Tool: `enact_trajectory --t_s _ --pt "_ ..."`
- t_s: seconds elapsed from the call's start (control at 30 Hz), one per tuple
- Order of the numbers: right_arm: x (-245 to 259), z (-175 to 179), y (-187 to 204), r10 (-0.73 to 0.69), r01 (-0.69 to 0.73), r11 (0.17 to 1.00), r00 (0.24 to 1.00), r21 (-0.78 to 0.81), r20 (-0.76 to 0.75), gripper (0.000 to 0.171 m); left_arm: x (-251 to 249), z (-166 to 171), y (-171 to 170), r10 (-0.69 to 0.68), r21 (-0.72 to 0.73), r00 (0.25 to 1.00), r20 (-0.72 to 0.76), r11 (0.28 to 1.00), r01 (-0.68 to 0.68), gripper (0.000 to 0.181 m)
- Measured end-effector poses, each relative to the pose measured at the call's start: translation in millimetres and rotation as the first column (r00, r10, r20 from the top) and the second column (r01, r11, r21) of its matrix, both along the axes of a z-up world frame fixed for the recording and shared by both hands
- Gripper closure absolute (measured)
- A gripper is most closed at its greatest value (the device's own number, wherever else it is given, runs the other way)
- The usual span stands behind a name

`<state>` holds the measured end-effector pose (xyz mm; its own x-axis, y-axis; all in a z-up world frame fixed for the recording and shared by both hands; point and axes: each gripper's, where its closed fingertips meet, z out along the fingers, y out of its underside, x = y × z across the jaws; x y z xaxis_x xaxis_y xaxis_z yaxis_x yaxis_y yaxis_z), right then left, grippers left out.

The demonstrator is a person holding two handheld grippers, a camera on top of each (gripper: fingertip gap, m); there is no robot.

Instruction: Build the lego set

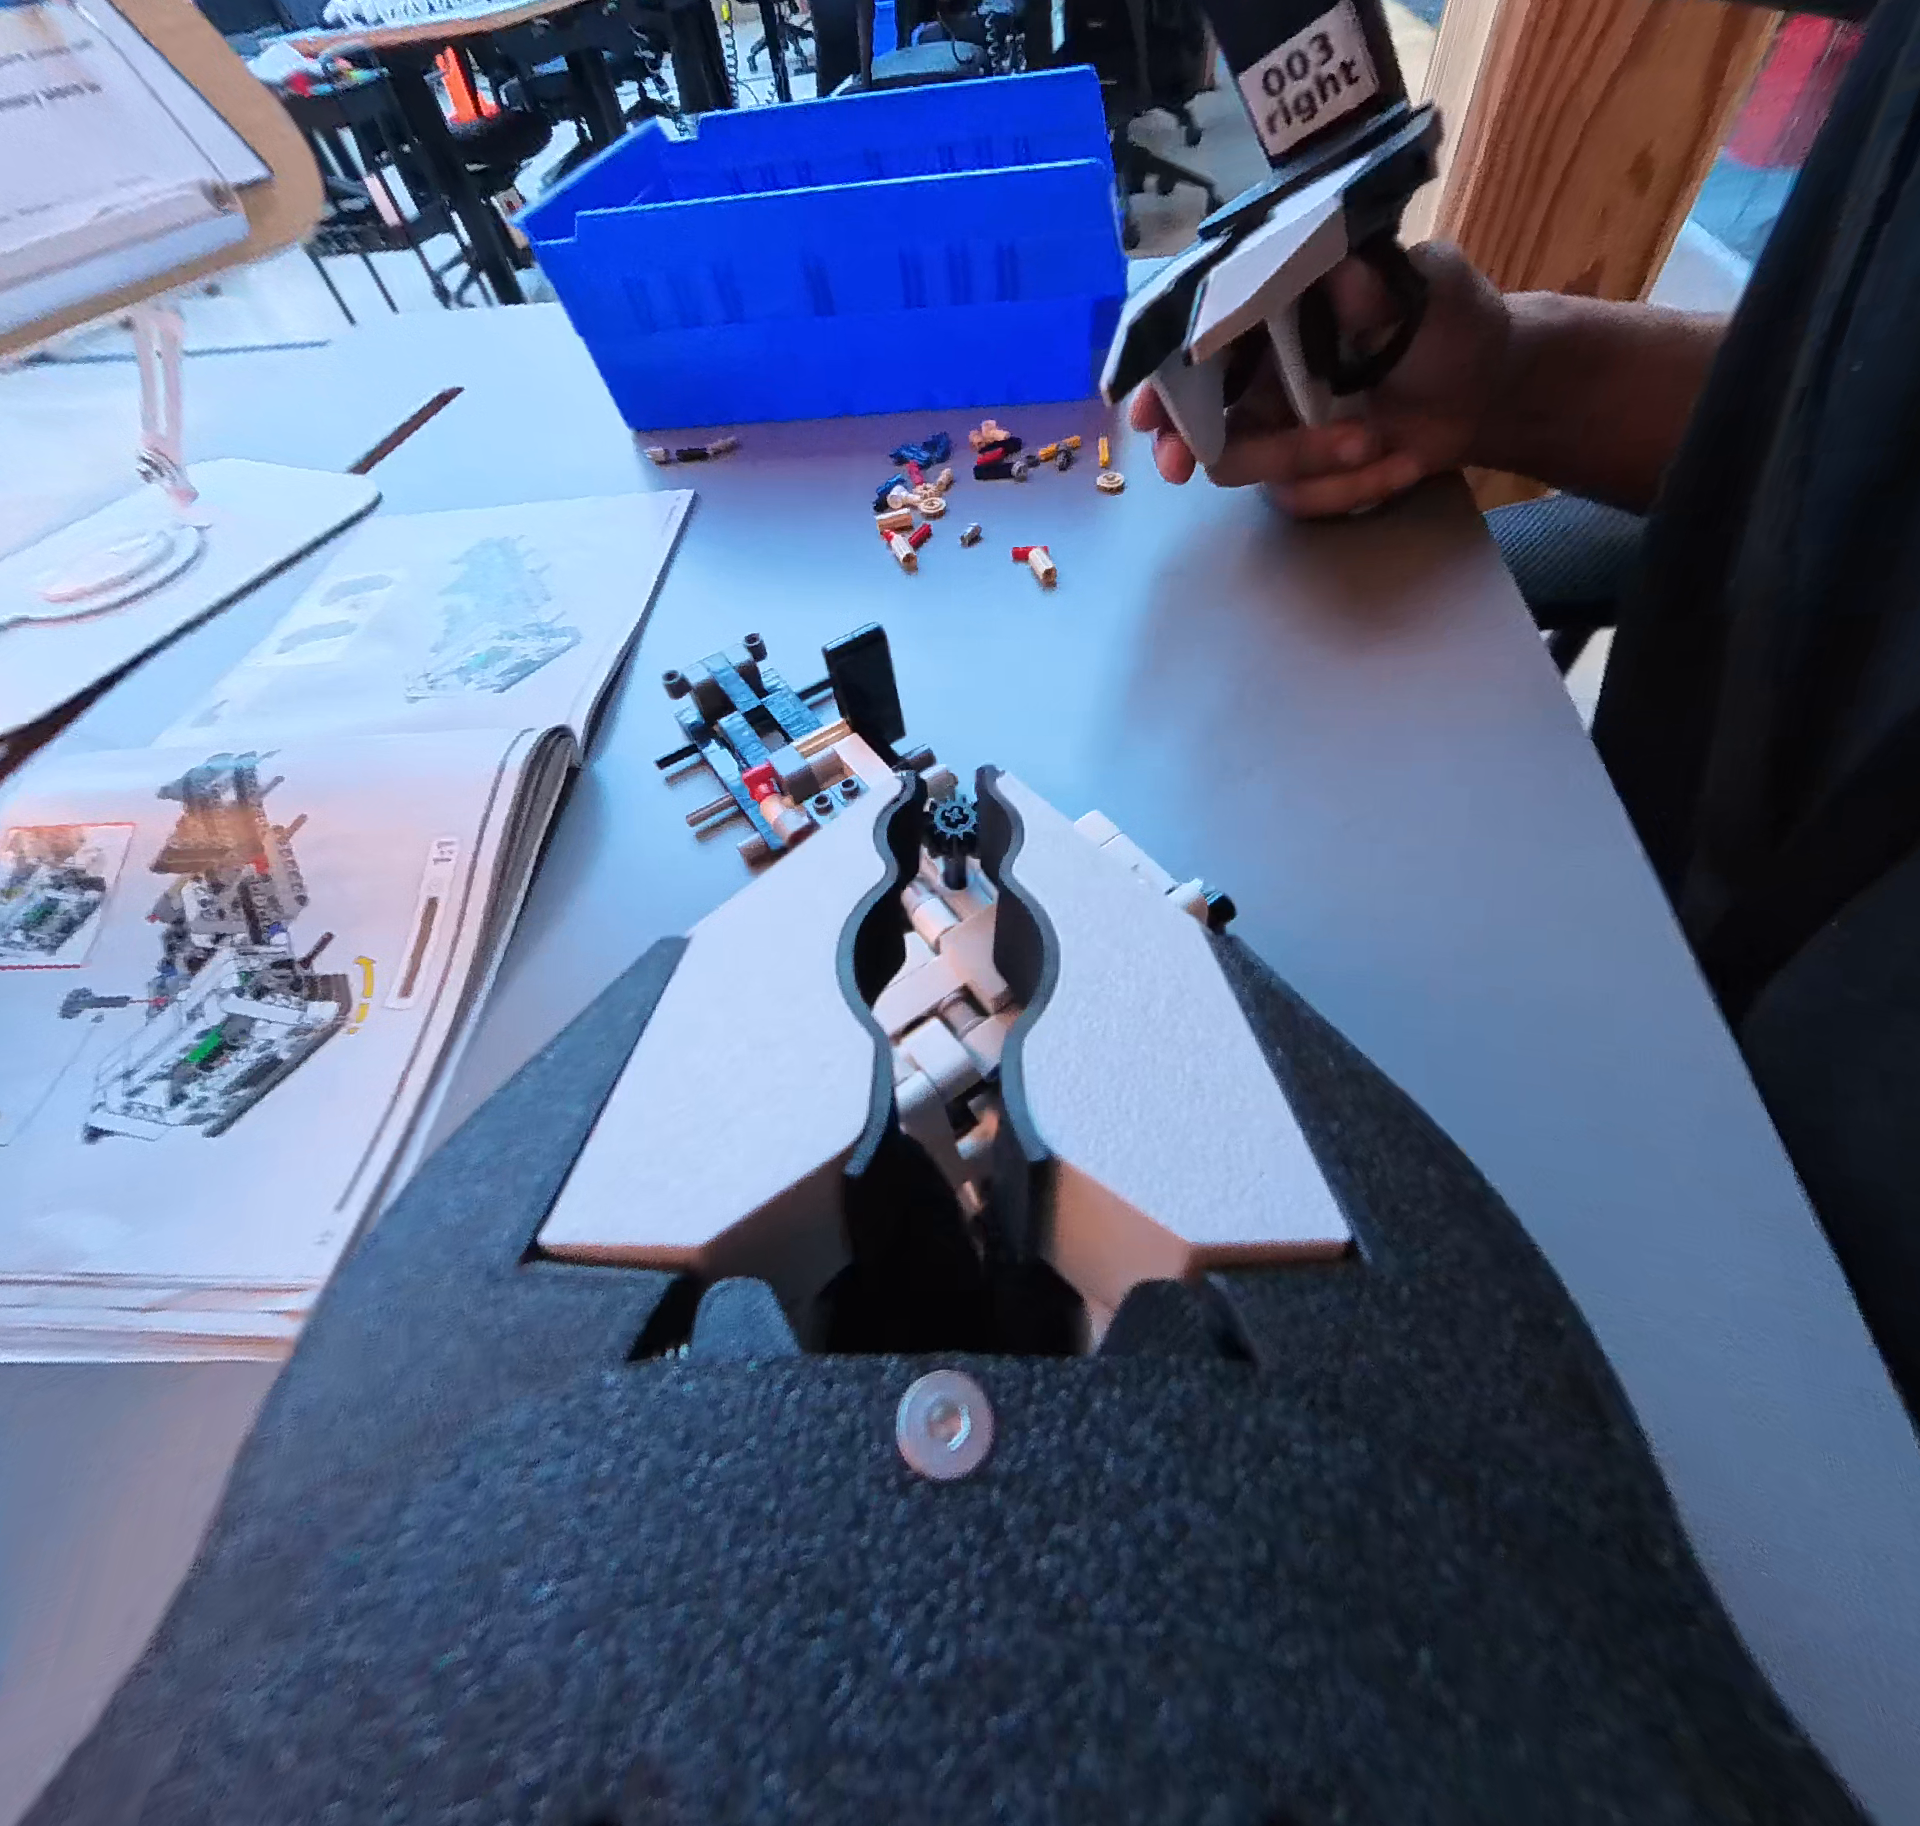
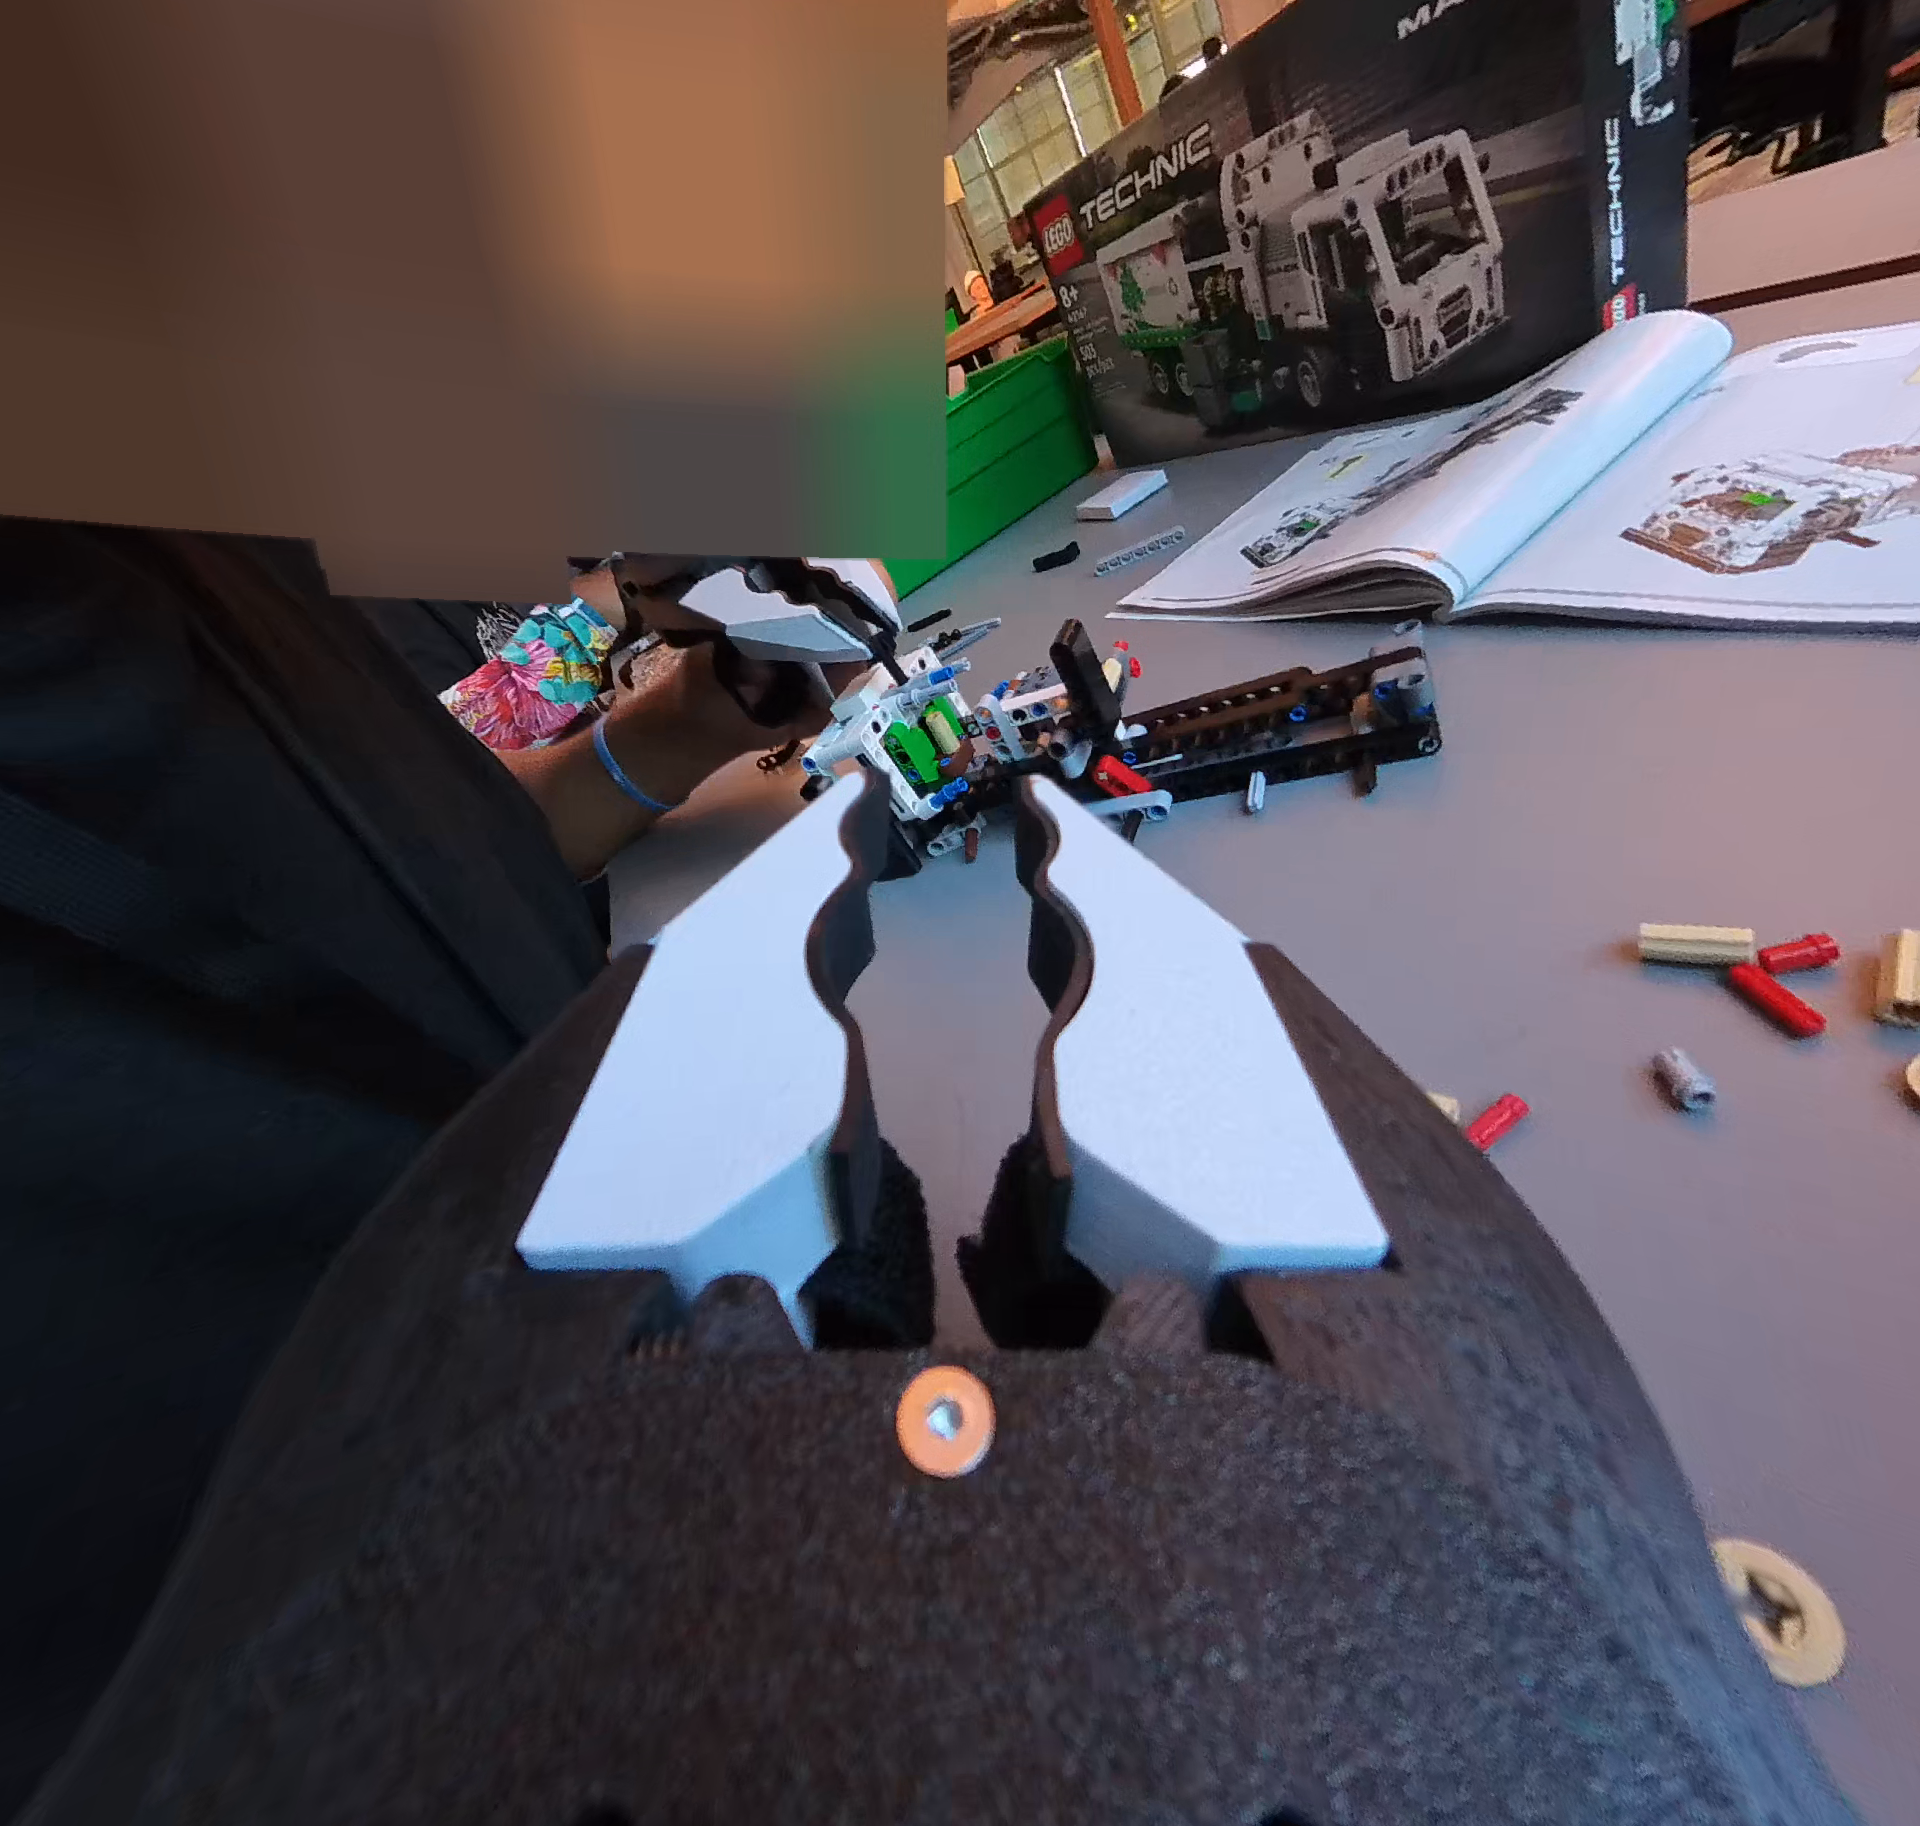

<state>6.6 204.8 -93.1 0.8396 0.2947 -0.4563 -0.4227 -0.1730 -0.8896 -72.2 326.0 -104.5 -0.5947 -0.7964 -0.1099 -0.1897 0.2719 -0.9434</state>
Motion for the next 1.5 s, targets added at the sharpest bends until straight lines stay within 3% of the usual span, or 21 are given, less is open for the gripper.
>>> enact_trajectory --t_s 0.33,0.77,1.17,1.5 --pt "4 2 1 -0.014 0.014 1.0 1.0 0.018 0.016 0.148 -4 21 32 0.044 -0.297 0.999 0.031 0.954 -0.033 0.173" --pt "11 1 7 -0.026 0.026 1.0 1.0 0.012 0.001 0.148 1 5 40 0.075 -0.226 0.997 -0.016 0.971 -0.077 0.176" --pt "19 2 9 -0.042 0.043 0.999 0.998 0.016 -0.042 0.148 2 13 47 0.082 -0.3 0.996 -0.017 0.95 -0.083 0.176" --pt "24 0 18 -0.056 0.056 0.998 0.998 0.002 -0.043 0.148 0 7 50 0.119 -0.169 0.993 0.005 0.979 -0.116 0.178"
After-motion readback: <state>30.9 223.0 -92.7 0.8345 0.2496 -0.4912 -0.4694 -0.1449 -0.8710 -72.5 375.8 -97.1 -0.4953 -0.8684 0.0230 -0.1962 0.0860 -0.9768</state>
